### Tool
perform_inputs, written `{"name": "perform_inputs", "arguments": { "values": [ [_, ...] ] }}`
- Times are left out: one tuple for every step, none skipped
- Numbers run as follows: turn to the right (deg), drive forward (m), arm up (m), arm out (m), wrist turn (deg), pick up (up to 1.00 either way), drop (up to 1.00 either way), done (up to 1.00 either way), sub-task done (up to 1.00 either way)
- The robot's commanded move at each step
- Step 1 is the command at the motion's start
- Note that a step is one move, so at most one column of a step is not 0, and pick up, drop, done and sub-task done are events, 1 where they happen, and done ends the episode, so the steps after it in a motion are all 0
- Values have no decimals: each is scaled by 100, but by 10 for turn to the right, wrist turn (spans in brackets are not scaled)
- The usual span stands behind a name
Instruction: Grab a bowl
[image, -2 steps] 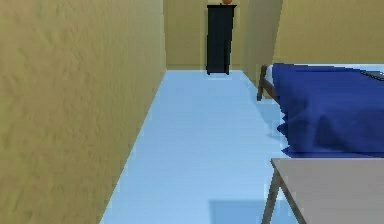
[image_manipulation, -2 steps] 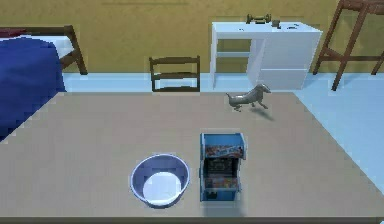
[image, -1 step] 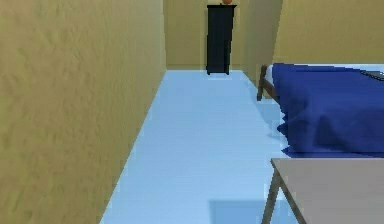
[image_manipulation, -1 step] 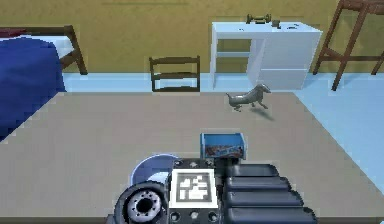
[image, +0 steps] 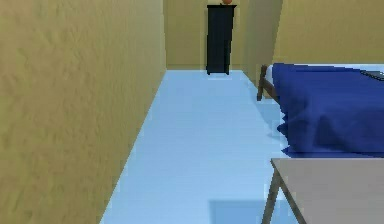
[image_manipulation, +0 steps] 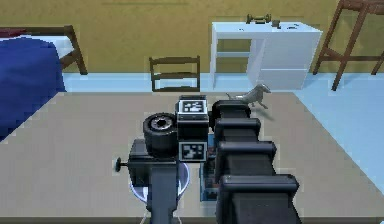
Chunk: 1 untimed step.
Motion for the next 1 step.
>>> {"name": "perform_inputs", "arguments": {
  "values": [
    [0, 0, 0, 0, 450, 0, 0, 0, 0]
  ]
}}
